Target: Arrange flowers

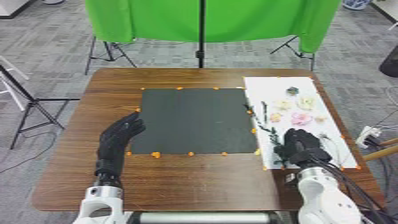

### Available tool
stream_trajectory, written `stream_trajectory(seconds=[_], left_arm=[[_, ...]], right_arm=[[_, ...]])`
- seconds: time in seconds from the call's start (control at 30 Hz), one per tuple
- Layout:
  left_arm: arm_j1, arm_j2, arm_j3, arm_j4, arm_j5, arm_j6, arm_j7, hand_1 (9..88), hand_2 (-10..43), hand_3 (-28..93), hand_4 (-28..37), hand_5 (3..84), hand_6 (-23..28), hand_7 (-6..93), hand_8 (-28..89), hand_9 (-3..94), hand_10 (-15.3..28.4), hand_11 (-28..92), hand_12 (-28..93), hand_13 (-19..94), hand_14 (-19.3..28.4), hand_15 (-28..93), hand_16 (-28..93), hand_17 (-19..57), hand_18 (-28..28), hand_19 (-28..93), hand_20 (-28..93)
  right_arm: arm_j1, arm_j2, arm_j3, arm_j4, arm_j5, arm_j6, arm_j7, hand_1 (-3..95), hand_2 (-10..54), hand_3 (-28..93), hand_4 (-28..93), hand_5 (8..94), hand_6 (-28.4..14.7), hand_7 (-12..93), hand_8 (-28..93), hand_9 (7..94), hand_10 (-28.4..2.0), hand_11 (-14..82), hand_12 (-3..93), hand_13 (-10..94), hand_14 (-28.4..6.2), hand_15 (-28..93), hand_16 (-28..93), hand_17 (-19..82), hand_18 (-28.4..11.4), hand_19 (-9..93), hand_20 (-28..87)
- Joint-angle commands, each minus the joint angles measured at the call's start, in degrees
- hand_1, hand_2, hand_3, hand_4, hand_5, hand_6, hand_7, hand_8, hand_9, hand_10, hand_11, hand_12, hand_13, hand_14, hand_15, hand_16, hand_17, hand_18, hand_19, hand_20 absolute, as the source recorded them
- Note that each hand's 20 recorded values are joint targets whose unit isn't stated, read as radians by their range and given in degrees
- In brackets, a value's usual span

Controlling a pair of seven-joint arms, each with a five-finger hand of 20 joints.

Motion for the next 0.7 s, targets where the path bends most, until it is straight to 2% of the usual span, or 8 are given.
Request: stream_trajectory(seconds=[0.03, 0.17, 0.27, 0.33, 0.43, 0.5, 0.6, 0.7], left_arm=[[1.27, -0.18, -0.18, 0.21, 0.74, -0.49, -1.60, 28.6, -3.9, 68, -22.3, 47.0, 3.8, 16.6, -8, 45.5, 13.5, 22, 10, 35, 18.0, 37, -4, 4.0, 14.1, 21, 25], [1.49, -0.18, -0.28, 0.13, 0.78, -0.79, -1.63, 28.7, -4.2, 68, -22.1, 46.9, 3.8, 16.4, -8, 45.2, 13.4, 22, 10, 34, 18.1, 36, -4, 3.9, 14.1, 21, 25], [1.72, -0.17, -0.46, 0.02, 0.57, -0.75, -1.65, 28.6, -4.3, 68, -22.0, 46.9, 3.9, 16.3, -8, 45.2, 13.4, 22, 10, 34, 18.1, 36, -4, 3.8, 14.1, 21, 25], [1.62, -0.01, -0.75, 0.26, 0.38, -0.81, -1.35, 28.5, -4.3, 68, -22.0, 46.8, 3.9, 16.2, -8, 45.2, 13.4, 22, 10, 34, 18.1, 36, -4, 3.8, 14.1, 21, 25], [1.46, 0.39, -1.49, 0.70, -0.54, 0.08, 0.41, 28.2, -3.8, 68, -22.2, 46.8, 4.0, 16.0, -8, 45.1, 13.5, 22, 10, 34, 18.2, 36, -4, 3.8, 14.3, 21, 25], [1.27, 0.72, -2.10, 0.99, -1.12, 1.23, 2.04, 26.9, -2.9, 69, -22.8, 46.8, 4.1, 15.8, -8, 45.0, 13.6, 22, 10, 34, 18.2, 35, -4, 4.5, 14.2, 19, 24], [0.75, 1.70, -3.19, 1.65, -1.82, 3.32, 4.64, 23.6, -1.0, 70, -25.8, 46.7, 4.2, 15.0, -8, 44.3, 13.6, 20, 9, 34, 17.2, 31, -5, 6.2, 13.3, 16, 22], [0.41, 2.56, -4.91, 2.47, -2.30, 5.14, 6.15, 20.1, 0.4, 70, -27.6, 46.2, 4.2, 13.1, -8, 42.1, 13.5, 17, 8, 31, 15.4, 25, -5, 7.0, 12.2, 13, 21]], right_arm=[[0.58, 1.27, -3.39, 1.32, 2.69, -7.15, 0.21, 86.8, -9.5, -27, 34, 73.4, -2.5, 40, 21, 80.1, -14.1, 49.0, 35.1, 92, -3.4, 60, 32, 72, -6.5, 93, 43], [0.87, 0.99, -2.62, 0.95, 3.41, -6.06, 1.23, 88.5, -9.5, -28, 47, 77.6, -1.7, 41, 20, 84.2, -12.5, 47.7, 37.3, 94, -3.1, 61, 32, 74, -6.7, 93, 46], [0.16, 0.44, 0.09, -0.97, 4.07, -3.19, 1.99, 88.8, -9.5, -28, 55, 78.6, -2.2, 41, 21, 85.3, -12.1, 46.8, 38.2, 94, -2.6, 63, 31, 76, -6.4, 93, 46], [-0.37, -0.24, 2.14, -2.72, 4.59, 0.07, 2.19, 88.7, -9.5, -28, 58, 78.5, -2.4, 41, 22, 85.7, -12.0, 47.3, 38.2, 94, -2.4, 64, 30, 76, -6.3, 93, 47], [0.11, -1.74, 3.75, -5.83, 5.50, 4.72, 1.76, 88.3, -9.5, -28, 60, 78.4, -2.6, 42, 22, 85.7, -12.1, 48.6, 37.5, 94, -2.2, 65, 29, 77, -6.2, 93, 47], [1.47, -2.35, 3.19, -7.26, 6.66, 7.62, 0.94, 88.1, -9.5, -28, 61, 78.2, -2.7, 43, 21, 85.6, -12.1, 49.4, 36.8, 94, -2.2, 66, 28, 77, -6.3, 93, 48], [5.00, -3.30, 0.70, -8.28, 8.79, 9.82, -0.48, 87.8, -9.5, -28, 62, 78.1, -2.8, 44, 21, 85.4, -12.3, 51.0, 35.7, 94, -2.2, 67, 27, 77, -6.5, 93, 49], [10.15, -4.93, -3.09, -7.62, 12.12, 10.27, -1.58, 87.9, -9.5, -28, 62, 78.0, -3.1, 44, 21, 85.2, -12.5, 51.9, 35.3, 94, -2.2, 68, 26, 77, -6.6, 93, 50]])
